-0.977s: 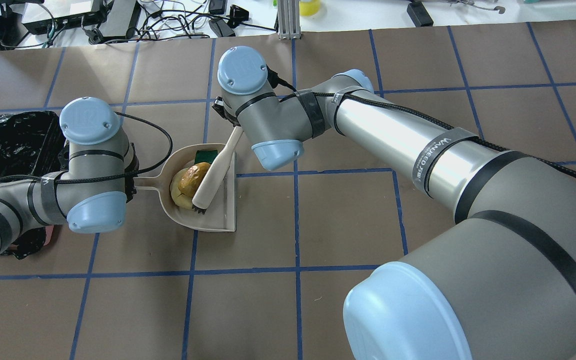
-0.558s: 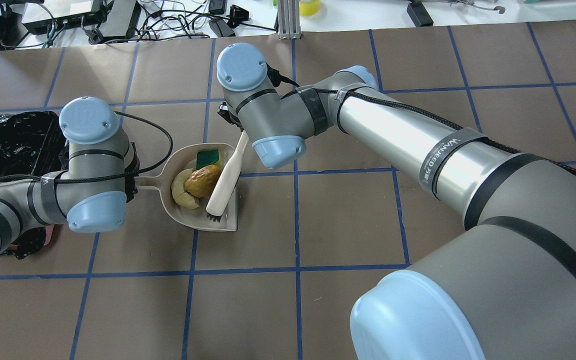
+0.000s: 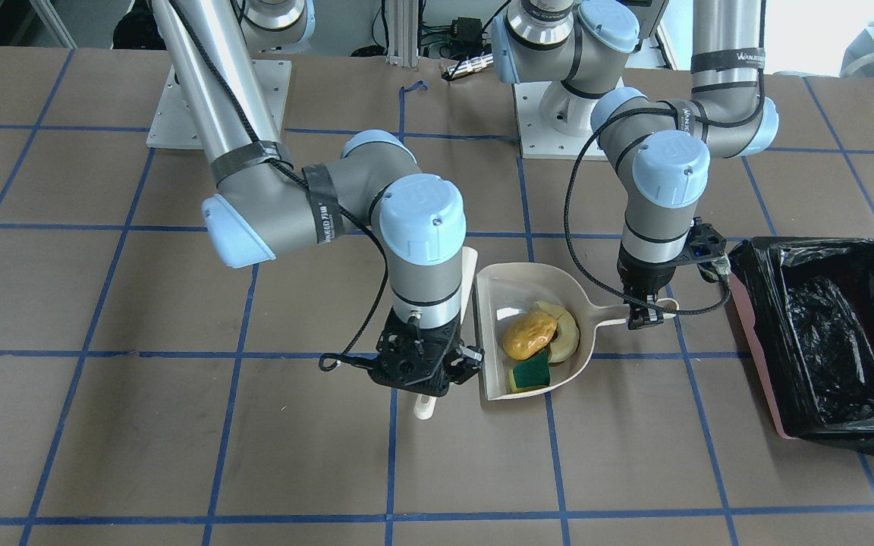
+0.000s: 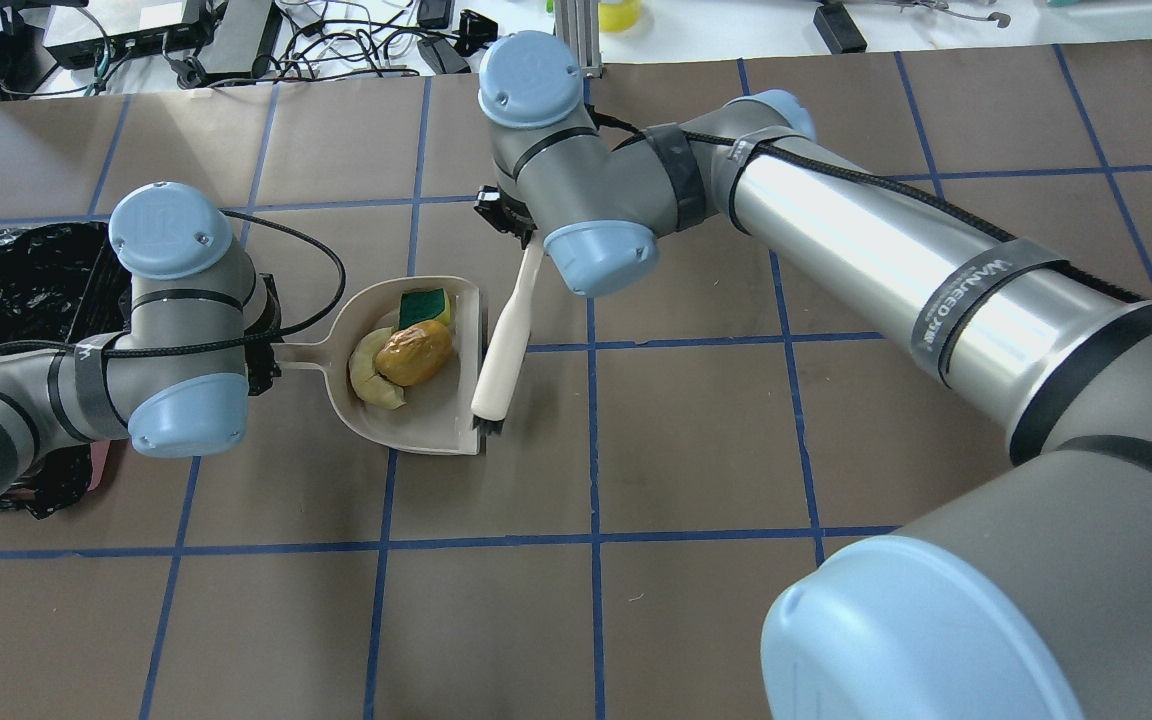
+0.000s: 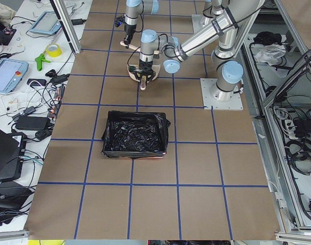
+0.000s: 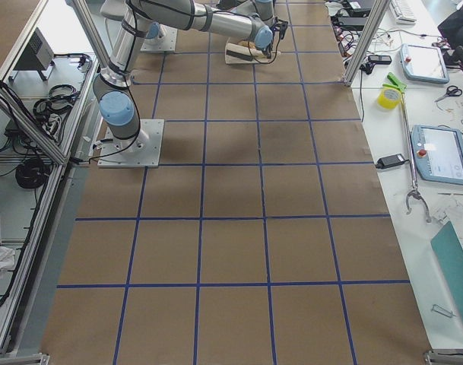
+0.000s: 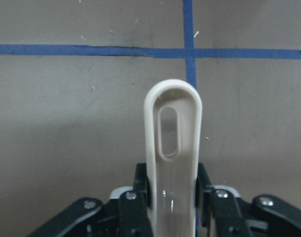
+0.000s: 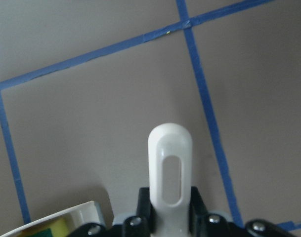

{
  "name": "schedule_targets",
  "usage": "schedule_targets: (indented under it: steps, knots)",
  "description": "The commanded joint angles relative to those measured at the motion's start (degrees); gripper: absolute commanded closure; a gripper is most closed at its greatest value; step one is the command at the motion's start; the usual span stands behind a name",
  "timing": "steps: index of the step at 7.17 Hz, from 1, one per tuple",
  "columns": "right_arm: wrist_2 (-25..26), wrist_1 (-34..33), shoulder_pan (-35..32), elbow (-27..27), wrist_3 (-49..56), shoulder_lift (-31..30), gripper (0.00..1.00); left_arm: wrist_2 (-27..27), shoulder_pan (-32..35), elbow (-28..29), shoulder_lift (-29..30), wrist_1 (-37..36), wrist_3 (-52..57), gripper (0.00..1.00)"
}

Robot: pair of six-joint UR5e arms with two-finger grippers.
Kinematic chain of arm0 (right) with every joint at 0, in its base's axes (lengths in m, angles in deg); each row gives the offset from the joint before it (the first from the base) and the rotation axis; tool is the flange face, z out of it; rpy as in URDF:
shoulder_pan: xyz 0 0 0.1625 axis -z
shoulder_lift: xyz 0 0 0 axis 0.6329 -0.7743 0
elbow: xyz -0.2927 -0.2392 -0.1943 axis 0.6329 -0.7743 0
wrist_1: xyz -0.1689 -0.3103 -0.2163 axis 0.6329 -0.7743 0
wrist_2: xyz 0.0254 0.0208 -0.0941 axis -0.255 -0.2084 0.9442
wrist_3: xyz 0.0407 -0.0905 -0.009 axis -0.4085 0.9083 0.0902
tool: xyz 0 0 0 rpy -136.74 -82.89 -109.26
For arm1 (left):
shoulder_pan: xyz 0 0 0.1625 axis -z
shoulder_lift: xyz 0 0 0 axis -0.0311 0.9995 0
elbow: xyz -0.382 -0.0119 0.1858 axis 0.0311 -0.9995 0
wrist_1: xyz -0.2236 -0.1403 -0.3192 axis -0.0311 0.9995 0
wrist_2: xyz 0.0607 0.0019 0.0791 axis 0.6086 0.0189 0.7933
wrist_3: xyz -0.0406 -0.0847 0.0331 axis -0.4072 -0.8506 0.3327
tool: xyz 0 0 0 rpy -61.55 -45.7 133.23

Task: Sweep and dump trash into bin
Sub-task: 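Carry the dustpan to the black bin with left gripper while right withdraws brush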

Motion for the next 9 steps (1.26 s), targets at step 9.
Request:
schedule_targets:
  steps: [9]
  knots:
    - [-2.58,-2.39,32.53,-0.95,44.66,0.88,1.0,-13.85,-17.84,26.79,0.23,22.05,19.25,1.0]
